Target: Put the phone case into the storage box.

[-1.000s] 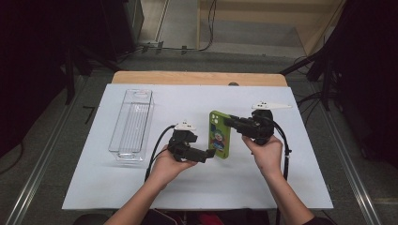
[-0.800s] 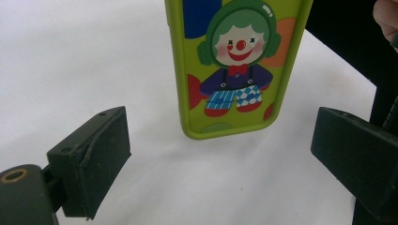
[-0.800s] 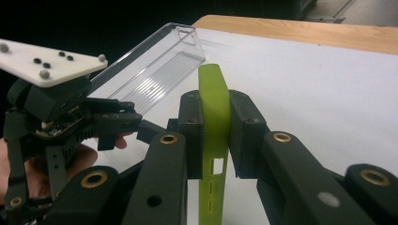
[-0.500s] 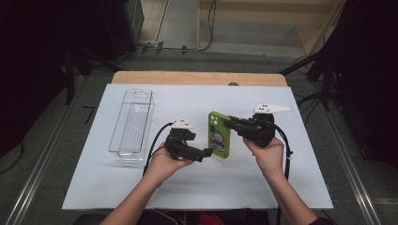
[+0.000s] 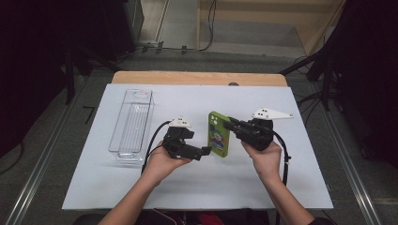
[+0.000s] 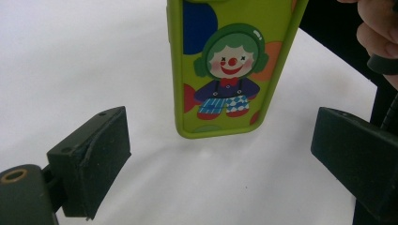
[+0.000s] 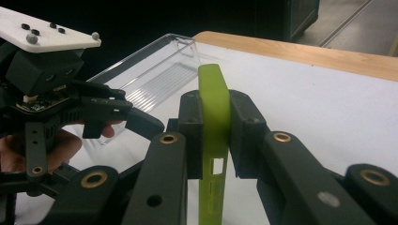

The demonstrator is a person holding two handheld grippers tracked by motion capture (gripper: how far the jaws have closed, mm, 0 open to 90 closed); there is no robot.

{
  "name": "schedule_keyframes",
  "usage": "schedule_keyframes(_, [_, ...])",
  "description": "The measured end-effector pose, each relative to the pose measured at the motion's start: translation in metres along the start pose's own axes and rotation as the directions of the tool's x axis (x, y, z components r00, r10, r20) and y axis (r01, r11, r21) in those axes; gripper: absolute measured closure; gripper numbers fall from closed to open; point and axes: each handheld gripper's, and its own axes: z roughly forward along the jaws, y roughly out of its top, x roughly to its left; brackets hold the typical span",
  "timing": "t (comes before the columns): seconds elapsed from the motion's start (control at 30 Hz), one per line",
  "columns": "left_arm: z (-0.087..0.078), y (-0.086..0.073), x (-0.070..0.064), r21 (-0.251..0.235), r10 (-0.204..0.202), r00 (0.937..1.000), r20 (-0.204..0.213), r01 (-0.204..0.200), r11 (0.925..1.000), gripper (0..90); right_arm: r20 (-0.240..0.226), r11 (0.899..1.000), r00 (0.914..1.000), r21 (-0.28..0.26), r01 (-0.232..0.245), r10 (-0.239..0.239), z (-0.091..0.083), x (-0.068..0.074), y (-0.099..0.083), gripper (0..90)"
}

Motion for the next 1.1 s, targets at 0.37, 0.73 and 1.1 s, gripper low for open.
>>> schedule_keyframes(0.37, [0.003, 0.006, -0.002, 0.001, 0.015, 0.9999, 0.002, -0.015, 0.9999, 5.3, 0.018, 0.999, 0.9997, -0.029, -0.016, 0.017, 0.002, 0.004, -0.003, 75.0])
schedule_keyframes(0.73, [0.006, 0.014, -0.004, -0.003, 0.028, 0.9995, -0.014, -0.028, 0.9996, 1.2, 0.02, 0.999, 0.9992, -0.024, -0.034, 0.035, 0.006, 0.009, -0.004, 75.0])
schedule_keyframes(1.1, [0.012, 0.019, -0.007, -0.012, 0.042, 0.9978, -0.052, -0.042, 0.999, 1.1, 0.026, 0.999, 0.9992, -0.025, -0.029, 0.03, 0.008, 0.012, -0.004, 74.9])
